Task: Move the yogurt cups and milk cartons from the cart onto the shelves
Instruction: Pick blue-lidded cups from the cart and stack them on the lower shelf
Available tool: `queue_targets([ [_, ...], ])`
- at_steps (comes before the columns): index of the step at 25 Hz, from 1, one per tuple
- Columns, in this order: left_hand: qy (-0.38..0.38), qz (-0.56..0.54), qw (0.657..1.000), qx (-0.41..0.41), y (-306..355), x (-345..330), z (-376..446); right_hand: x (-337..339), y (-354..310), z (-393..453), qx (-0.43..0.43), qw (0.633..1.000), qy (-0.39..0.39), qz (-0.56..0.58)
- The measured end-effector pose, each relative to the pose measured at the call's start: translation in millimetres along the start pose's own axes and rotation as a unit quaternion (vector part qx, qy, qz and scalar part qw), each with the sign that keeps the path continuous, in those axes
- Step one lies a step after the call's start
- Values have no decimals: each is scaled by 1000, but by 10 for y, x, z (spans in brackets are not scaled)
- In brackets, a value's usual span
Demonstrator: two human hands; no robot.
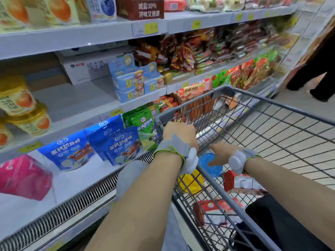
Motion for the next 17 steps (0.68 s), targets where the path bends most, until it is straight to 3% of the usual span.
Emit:
queue_targets([
  [4, -11, 35, 999, 3, 4, 13, 31, 211, -427, 5, 107, 993, 21, 38],
  [8, -21, 35, 999, 9, 39, -13, 24, 31, -749, -71, 175, 984, -26, 7],
  [10, -22, 30, 999, 9, 48, -16, 12, -63, -806, -80, 167, 986, -21, -13],
  [13, -88, -10, 996, 24, 39, -90, 60, -40, -751, -35, 123, 990, -2, -75],
  [17, -25, -10, 999, 38, 1, -20, 56, -103, -348, -16, 0, 995, -26, -92],
])
Point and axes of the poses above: each hand's wrist, its own z-axis towards the middle knuckle, its own x-axis out of the back of the hand, y = z × x, the point moved 7 cm from there along z, towards the middle knuckle, and after that the axes turned 13 degrees about x, right-handed, at the moved point
